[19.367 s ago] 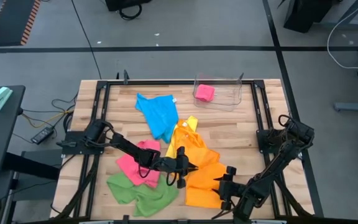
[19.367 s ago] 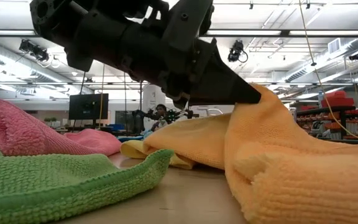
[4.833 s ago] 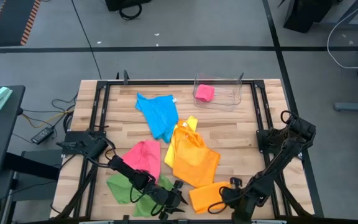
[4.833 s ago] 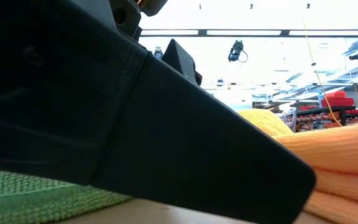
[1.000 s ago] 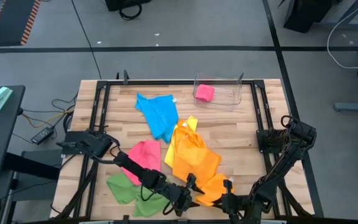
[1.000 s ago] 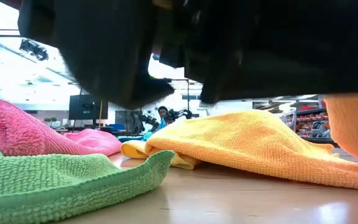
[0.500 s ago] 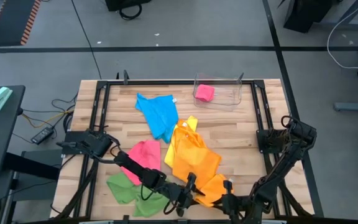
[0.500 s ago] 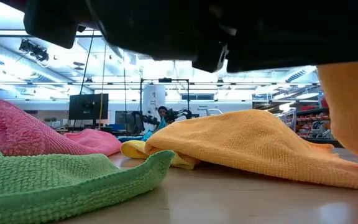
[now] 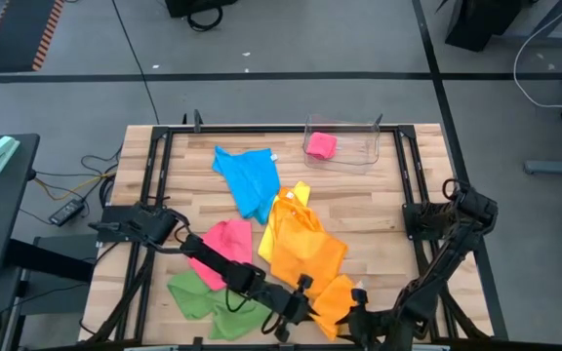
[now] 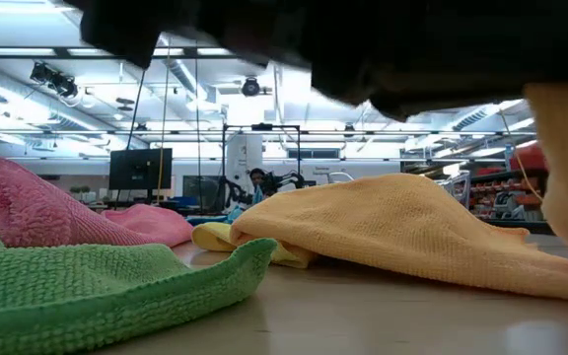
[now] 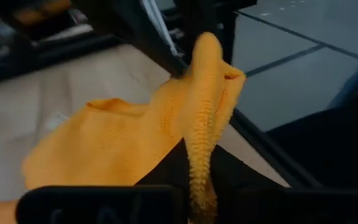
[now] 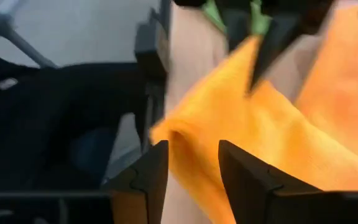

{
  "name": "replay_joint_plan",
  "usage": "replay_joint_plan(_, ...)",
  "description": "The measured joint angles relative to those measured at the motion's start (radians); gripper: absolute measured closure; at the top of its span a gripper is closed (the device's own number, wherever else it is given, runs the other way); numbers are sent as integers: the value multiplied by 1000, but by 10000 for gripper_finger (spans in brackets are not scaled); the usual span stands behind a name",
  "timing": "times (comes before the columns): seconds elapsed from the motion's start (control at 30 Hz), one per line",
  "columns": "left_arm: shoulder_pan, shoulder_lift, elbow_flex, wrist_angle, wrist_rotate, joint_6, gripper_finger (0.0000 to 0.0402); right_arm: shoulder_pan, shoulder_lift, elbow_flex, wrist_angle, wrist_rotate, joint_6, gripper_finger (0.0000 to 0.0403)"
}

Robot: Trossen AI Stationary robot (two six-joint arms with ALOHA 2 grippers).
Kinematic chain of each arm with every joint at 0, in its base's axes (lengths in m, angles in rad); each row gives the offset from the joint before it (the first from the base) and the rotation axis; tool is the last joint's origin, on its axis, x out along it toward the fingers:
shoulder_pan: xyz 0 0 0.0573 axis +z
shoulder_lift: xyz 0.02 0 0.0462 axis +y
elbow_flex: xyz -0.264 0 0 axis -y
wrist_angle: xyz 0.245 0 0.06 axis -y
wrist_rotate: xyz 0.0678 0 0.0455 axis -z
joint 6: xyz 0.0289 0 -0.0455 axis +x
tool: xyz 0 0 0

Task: Fold microfiber towels
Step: Fold the right orange microfiber cloth

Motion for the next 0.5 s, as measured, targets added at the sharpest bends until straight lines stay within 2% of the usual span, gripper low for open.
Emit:
replay_joint_plan(0.1, 4, -1, 55, -123, 22, -39, 361, 7, 0, 63, -183, 5, 67, 255)
replay_joint_plan(0.2, 7, -1, 96, -225, 23, -74, 373, 9, -1, 89, -294, 56, 112, 262)
replay_joint_plan(0.33, 12, -2, 111, -233, 25, -116, 379, 11, 3, 28, -252, 107, 107, 269)
replay_joint_plan(0.5, 23, -1, 111, -233, 37, -116, 358, 18, 44, -79, -110, 104, 133, 272)
